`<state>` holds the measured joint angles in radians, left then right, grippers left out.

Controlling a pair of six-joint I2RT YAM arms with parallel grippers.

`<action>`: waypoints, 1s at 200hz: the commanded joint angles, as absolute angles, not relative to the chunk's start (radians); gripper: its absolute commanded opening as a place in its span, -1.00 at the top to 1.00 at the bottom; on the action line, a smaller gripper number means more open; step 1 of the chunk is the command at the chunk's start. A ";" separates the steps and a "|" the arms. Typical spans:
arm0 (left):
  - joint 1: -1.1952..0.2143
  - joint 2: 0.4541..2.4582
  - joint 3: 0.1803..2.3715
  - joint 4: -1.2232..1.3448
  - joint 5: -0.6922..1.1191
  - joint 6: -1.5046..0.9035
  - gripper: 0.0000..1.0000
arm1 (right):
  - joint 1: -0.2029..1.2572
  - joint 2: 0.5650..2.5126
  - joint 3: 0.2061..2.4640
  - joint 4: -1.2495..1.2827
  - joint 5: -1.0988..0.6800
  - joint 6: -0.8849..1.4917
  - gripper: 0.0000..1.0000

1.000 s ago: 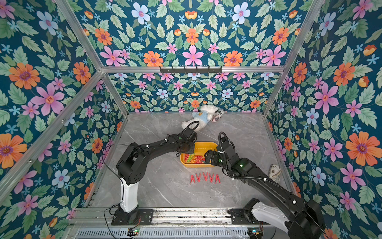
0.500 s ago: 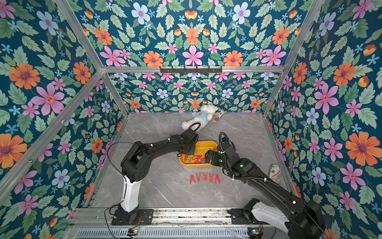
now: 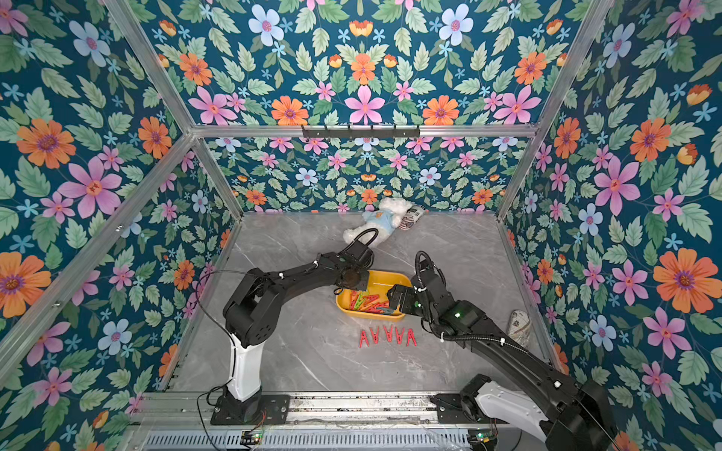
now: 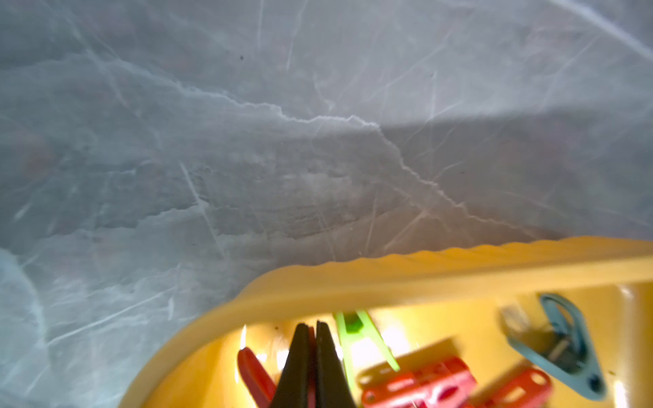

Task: Take the clothespins out of the storage box
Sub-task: Pick up the clothespin from the storage box, then place the clothespin at the center of the board.

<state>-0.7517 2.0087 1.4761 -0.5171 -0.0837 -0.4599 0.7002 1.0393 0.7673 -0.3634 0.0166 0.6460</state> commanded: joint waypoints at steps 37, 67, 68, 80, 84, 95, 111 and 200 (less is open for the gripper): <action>-0.779 1.863 1.439 -0.583 -0.120 -0.544 0.93 | 0.701 1.070 0.774 -0.275 -0.037 0.627 -0.99; -0.806 1.762 1.365 -0.595 -0.136 -0.599 0.92 | 0.700 1.101 0.782 -0.244 -0.070 0.611 -0.99; -0.808 1.759 1.363 -0.595 -0.137 -0.601 0.92 | 0.700 1.103 0.784 -0.243 -0.071 0.610 -0.99; -0.824 1.718 1.328 -0.598 -0.142 -0.626 0.91 | 0.700 1.116 0.788 -0.234 -0.082 0.606 -0.99; -0.830 1.706 1.316 -0.598 -0.142 -0.634 0.92 | 0.701 1.120 0.790 -0.229 -0.087 0.605 -0.99; -0.850 1.672 1.285 -0.601 -0.152 -0.658 0.92 | 0.700 1.133 0.791 -0.220 -0.097 0.601 -0.99; -0.886 1.625 1.241 -0.601 -0.168 -0.692 0.92 | 0.700 1.150 0.792 -0.207 -0.105 0.596 -0.99; -1.080 1.483 0.978 -0.533 -0.208 -0.906 0.92 | 0.701 1.198 0.783 -0.192 -0.117 0.586 -0.98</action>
